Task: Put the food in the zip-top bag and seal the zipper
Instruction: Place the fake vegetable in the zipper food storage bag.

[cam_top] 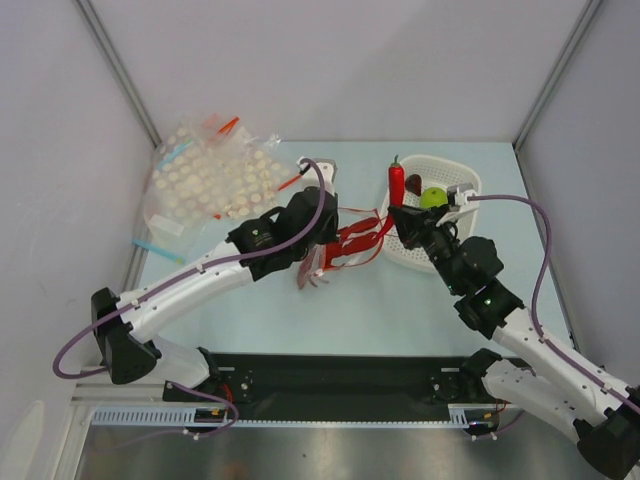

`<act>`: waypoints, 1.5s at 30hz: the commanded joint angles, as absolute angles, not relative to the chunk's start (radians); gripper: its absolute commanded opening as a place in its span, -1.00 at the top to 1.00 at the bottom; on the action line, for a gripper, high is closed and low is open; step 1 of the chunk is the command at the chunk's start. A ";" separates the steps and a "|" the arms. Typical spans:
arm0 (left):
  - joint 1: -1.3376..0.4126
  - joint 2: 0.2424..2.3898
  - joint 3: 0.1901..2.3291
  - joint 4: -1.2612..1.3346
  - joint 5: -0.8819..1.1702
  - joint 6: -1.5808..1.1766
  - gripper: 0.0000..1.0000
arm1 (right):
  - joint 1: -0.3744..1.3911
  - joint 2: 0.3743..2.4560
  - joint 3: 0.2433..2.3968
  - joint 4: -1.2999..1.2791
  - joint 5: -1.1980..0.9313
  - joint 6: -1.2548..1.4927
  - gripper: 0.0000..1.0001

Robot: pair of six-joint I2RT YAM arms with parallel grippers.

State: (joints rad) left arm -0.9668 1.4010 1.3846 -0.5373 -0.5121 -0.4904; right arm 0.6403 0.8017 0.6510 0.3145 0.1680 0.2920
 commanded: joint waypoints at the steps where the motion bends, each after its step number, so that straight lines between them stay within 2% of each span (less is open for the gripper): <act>1: -0.953 1.396 1.462 -0.518 -0.454 -0.551 0.99 | 0.712 0.837 0.667 0.383 0.362 0.261 1.00; 9: -0.936 1.397 1.494 -0.500 -0.342 -0.607 1.00 | 0.920 0.939 0.641 0.586 0.633 0.120 1.00; 14: -0.933 1.393 1.502 -0.492 -0.305 -0.617 0.99 | 1.025 1.008 0.637 0.699 0.690 0.011 1.00; 17: -0.925 1.390 1.508 -0.500 -0.301 -0.620 0.99 | 1.037 1.017 0.647 0.669 0.663 0.006 0.85; 21: -0.910 1.376 1.503 -0.500 -0.301 -0.617 0.99 | 1.040 0.999 0.663 0.612 0.569 0.014 0.33; 23: -0.896 1.371 1.496 -0.497 -0.295 -0.617 0.99 | 1.042 0.989 0.663 0.594 0.543 0.012 0.22; 24: -0.893 1.368 1.494 -0.497 -0.293 -0.617 0.99 | 1.043 0.985 0.663 0.588 0.523 0.012 0.05; 27: -0.879 1.351 1.470 -0.479 -0.291 -0.617 0.99 | 1.042 0.976 0.661 0.571 0.493 0.003 -0.24; 39: -0.874 1.266 1.295 -0.336 -0.326 -0.583 0.99 | 1.017 0.966 0.710 0.471 0.505 0.032 -0.24; 45: -0.871 1.269 1.238 -0.328 -0.434 -0.561 0.99 | 0.757 0.890 0.704 0.325 0.388 0.236 -0.19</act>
State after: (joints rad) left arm -0.8803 1.3014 1.2564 -0.4080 -0.3534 -0.5888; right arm 0.8707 0.9428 0.6662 0.3889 0.4419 0.1112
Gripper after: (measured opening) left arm 0.008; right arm 0.604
